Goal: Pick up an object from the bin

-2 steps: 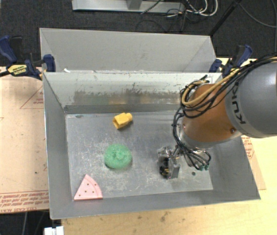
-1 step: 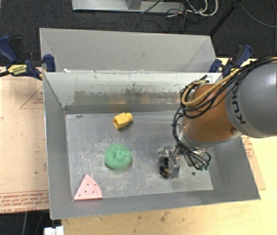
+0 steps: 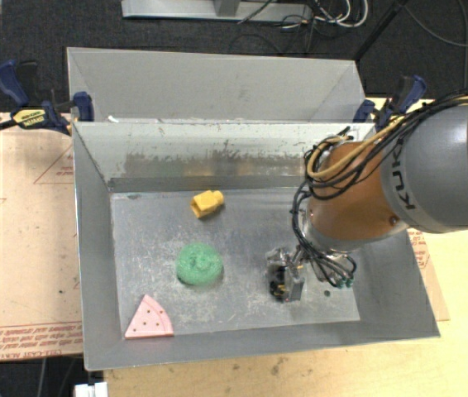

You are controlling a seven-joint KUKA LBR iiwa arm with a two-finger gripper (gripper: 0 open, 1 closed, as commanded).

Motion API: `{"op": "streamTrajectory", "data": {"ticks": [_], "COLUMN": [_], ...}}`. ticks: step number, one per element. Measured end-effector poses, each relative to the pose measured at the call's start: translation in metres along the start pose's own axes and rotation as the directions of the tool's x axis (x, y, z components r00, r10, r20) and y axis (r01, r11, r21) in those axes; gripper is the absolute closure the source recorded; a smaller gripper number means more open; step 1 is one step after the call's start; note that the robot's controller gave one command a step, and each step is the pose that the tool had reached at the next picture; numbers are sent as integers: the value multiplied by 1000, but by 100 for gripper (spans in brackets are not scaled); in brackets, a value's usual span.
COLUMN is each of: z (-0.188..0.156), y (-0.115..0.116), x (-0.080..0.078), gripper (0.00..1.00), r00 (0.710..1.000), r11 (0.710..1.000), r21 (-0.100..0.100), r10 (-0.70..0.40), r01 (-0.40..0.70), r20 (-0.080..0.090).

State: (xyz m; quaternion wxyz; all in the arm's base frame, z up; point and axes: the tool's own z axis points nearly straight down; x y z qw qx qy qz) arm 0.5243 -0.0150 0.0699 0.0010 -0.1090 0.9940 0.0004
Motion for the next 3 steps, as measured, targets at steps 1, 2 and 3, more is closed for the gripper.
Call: {"op": "streamTrajectory", "data": {"ticks": [1, 2, 3], "z": [-62, -62, -164], "y": [6, 6, 23], "x": [-9, -9, -40], "gripper": [100, 100, 100], "r00": [1000, 1000, 998], "r11": [1000, 1000, 998], "r21": [0, 0, 0], "r10": [-20, -20, -64], "r01": [20, 20, 64], "r20": [0, 0, 1]}}
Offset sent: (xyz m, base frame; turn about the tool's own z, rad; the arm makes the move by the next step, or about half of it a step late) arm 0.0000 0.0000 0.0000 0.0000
